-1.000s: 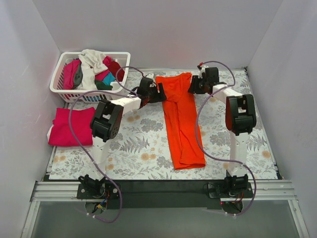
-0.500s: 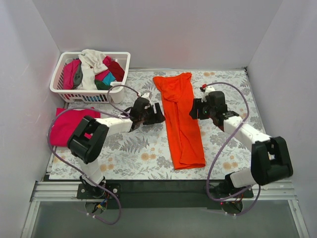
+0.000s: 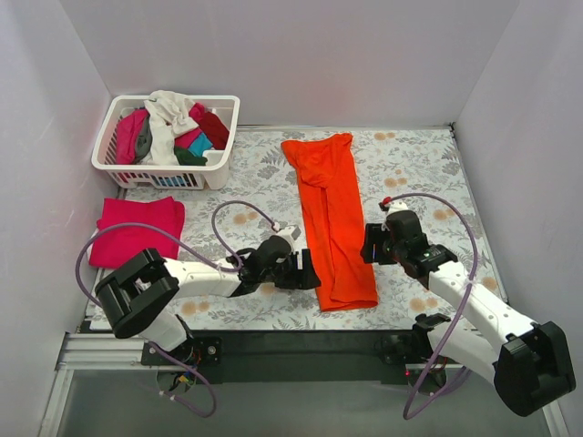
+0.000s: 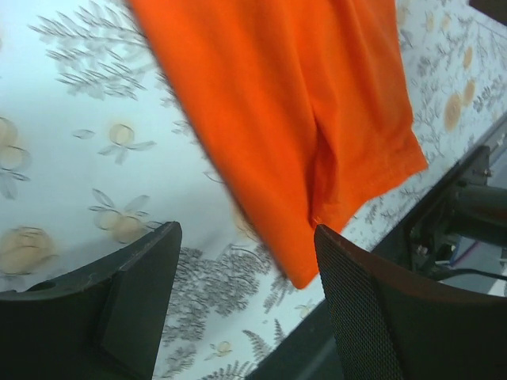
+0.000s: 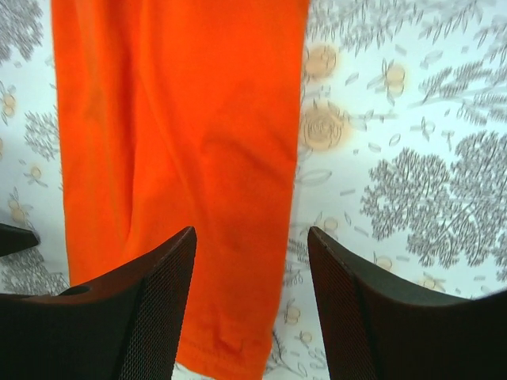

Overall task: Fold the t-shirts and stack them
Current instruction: Fold the tshirt

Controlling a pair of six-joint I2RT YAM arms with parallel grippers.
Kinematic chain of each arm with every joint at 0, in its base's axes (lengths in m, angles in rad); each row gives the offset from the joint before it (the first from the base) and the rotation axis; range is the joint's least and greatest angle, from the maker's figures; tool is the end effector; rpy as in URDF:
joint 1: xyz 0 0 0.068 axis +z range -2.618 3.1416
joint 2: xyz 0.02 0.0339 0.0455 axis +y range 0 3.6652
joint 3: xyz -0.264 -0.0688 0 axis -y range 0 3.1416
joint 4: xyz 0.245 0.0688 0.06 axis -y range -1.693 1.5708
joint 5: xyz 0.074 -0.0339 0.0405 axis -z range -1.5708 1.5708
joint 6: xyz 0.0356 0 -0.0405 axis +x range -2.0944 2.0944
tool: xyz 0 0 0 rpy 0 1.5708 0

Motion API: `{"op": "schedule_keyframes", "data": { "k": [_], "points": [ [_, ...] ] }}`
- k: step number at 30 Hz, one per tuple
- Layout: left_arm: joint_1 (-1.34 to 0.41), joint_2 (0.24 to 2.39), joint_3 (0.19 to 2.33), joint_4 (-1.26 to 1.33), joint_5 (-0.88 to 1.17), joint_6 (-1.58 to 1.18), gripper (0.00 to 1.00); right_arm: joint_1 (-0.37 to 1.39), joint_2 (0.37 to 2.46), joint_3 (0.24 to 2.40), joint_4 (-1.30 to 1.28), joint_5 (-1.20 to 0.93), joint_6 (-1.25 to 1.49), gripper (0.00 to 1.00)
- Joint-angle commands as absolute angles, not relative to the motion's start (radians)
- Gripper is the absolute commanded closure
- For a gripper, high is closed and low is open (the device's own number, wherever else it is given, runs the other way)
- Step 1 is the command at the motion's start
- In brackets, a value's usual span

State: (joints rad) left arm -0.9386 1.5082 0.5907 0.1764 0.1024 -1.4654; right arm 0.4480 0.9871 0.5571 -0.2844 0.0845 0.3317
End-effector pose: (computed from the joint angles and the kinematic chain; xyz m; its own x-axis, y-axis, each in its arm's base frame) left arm 0.1630 -0.2286 0.1450 -0.8843 -0.4668 -0.0090 -0.3076 0.5970 -0.7409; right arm 0.1860 0.0861 0.2145 -0.6802 0.0331 -0.7323 -0.1615 0.9677 0.1937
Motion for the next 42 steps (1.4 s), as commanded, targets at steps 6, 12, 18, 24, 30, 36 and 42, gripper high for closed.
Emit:
{"op": "schedule_keyframes", "data": {
  "k": [6, 12, 18, 24, 30, 36, 42],
  "points": [
    [-1.063, 1.508, 0.624, 0.107, 0.048, -1.535, 0.37, 0.511, 0.904, 0.494, -0.483, 0.097, 0.469, 0.46],
    [-1.1, 1.502, 0.635, 0.069, 0.041, -1.549, 0.38, 0.577, 0.894, 0.486, -0.534, 0.109, 0.531, 0.44],
    [-1.146, 1.549, 0.666, 0.066, 0.032, -1.559, 0.41, 0.649, 0.885, 0.473, -0.557, 0.155, 0.604, 0.44],
    [-1.18, 1.591, 0.687, 0.038, 0.012, -1.557, 0.49, 0.696, 0.853, 0.439, -0.583, 0.163, 0.669, 0.44],
    [-1.186, 1.595, 0.692, 0.006, -0.048, -1.551, 0.62, 0.733, 0.836, 0.403, -0.587, 0.179, 0.709, 0.47],
    [-1.192, 1.608, 0.686, -0.021, -0.08, -1.555, 0.71, 0.749, 0.842, 0.405, -0.584, 0.204, 0.716, 0.5],
    [-1.195, 1.638, 0.69, -0.018, -0.087, -1.552, 0.85, 0.773, 0.865, 0.416, -0.581, 0.207, 0.713, 0.67]
  ]
}}
